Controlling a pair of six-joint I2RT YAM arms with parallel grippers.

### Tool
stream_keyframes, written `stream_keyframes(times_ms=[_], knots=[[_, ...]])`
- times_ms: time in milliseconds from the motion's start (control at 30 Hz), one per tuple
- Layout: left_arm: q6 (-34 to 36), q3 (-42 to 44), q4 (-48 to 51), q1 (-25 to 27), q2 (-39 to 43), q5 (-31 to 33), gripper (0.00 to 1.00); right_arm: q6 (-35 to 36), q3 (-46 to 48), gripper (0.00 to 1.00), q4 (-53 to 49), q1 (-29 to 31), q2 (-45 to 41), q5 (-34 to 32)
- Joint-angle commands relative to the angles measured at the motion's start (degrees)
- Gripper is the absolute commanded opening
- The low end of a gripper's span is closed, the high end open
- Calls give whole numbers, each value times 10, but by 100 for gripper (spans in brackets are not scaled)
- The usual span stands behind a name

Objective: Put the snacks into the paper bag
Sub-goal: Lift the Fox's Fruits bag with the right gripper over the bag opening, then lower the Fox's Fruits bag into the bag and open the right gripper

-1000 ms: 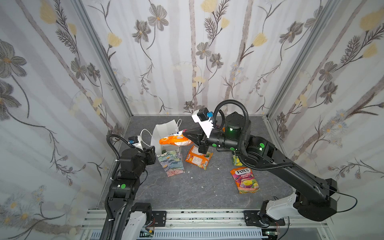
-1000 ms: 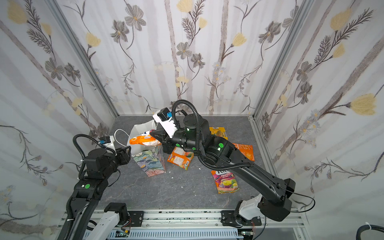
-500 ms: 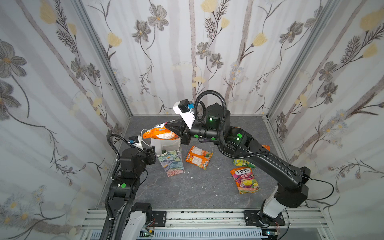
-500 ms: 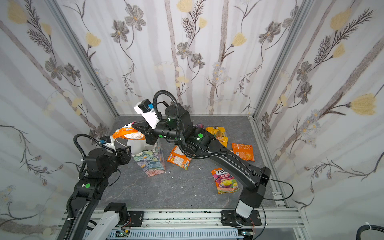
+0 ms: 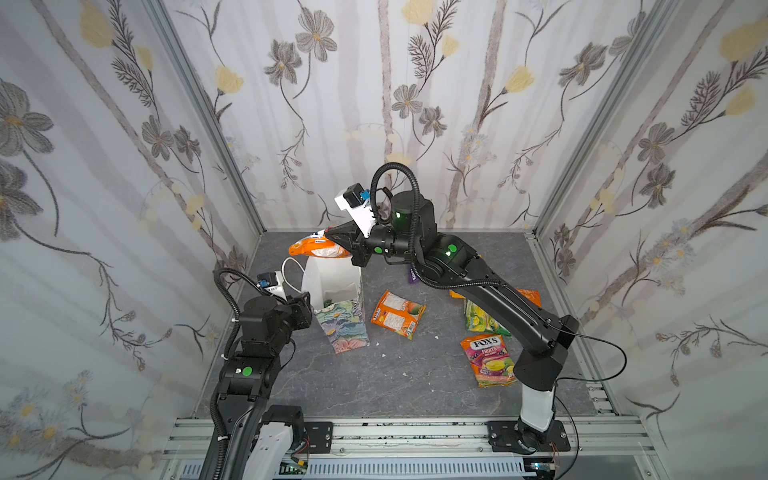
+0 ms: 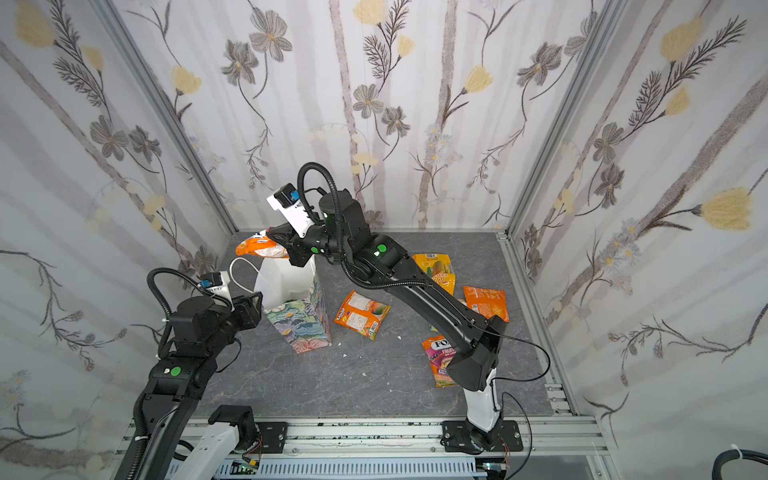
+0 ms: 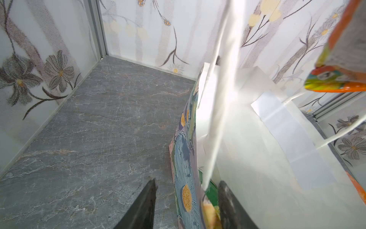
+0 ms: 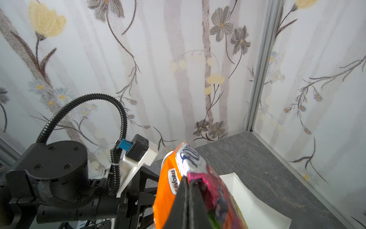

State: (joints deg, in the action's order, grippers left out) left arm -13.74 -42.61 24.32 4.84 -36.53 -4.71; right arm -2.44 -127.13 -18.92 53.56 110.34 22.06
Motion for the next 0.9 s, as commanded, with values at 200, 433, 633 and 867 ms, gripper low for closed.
stream_keyframes(times_ms=[200, 433, 633, 867], knots=[[1, 2, -5, 0, -3, 1, 50, 52, -13, 0, -21, -9, 27, -8], [1, 2, -5, 0, -4, 2, 50, 111, -26, 0, -73, -17, 38, -14], [1, 2, -5, 0, -4, 3, 50, 150, -56, 0, -124, -9, 53, -37], [1, 2, -5, 0, -6, 3, 50, 197, -56, 0, -183, 1, 50, -109]])
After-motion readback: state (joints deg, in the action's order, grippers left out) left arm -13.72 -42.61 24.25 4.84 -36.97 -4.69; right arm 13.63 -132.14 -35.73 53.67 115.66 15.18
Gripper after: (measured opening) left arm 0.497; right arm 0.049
